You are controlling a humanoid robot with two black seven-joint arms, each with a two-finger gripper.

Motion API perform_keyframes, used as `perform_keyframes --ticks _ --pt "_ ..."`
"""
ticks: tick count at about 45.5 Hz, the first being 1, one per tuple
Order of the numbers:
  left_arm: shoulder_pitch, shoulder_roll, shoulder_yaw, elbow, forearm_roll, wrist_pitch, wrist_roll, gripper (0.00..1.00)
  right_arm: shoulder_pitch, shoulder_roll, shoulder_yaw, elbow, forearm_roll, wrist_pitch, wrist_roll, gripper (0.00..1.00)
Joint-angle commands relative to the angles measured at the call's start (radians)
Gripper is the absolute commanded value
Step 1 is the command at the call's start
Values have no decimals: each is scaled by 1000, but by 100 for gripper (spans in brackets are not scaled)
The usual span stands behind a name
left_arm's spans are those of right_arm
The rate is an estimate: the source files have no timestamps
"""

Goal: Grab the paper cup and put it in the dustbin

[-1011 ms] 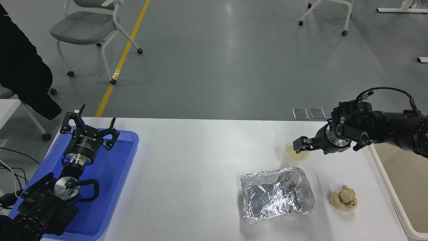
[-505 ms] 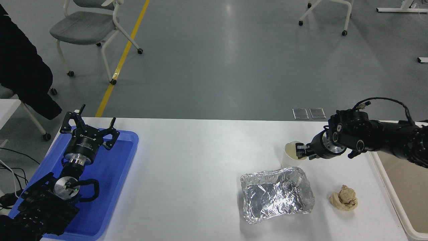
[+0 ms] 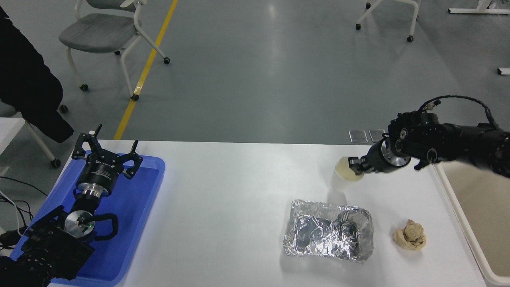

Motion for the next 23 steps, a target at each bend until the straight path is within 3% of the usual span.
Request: perform_keyframes --ticks 1,10,23 --pt "0 1 0 1 0 0 1 100 340 -43 -193 220 80 68 0 0" --pt "2 1 -1 1 0 0 1 100 620 -51 -309 398 166 105 -1 0" --pt "2 1 -1 1 0 0 1 100 785 -48 -332 447 172 180 -18 0"
